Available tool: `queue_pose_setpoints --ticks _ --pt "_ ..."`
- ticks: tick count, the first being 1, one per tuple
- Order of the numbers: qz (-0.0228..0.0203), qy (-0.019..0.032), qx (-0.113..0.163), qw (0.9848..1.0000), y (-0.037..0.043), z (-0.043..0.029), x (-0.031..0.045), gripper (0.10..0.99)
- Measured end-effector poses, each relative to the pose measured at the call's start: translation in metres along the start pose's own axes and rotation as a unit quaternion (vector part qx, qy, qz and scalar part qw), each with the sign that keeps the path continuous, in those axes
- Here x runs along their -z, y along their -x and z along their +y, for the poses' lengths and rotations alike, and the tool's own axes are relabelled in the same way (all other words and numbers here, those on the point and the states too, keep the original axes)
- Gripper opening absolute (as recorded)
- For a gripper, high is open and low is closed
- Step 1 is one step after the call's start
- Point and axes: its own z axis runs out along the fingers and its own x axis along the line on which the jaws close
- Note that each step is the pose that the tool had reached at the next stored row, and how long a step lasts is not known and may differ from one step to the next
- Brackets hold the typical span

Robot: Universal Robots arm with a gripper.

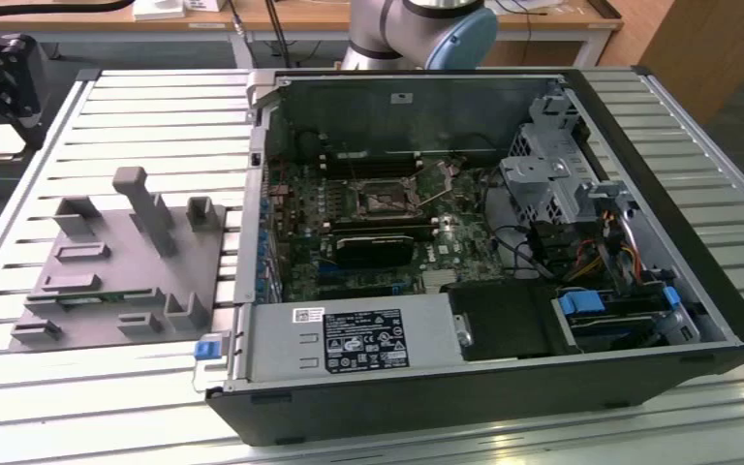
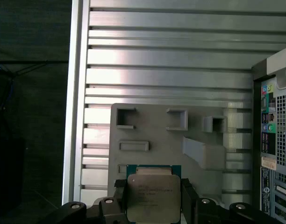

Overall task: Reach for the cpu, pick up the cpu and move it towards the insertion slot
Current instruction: 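Pick up the cpu and move it towards the insertion slot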

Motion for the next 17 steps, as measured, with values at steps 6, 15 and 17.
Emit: queue_pose_setpoints --ticks 6,15,17 --pt "0.0001 0.0000 0.000 1.0000 0.0249 -0.0003 0.0003 0.545" --pt "0.0000 0.0007 0.000 1.0000 0.0497 -0.0004 0.0034 0.545" --pt "0.0001 0.0011 0.000 1.0000 0.0548 -0.0004 0.0045 0.545"
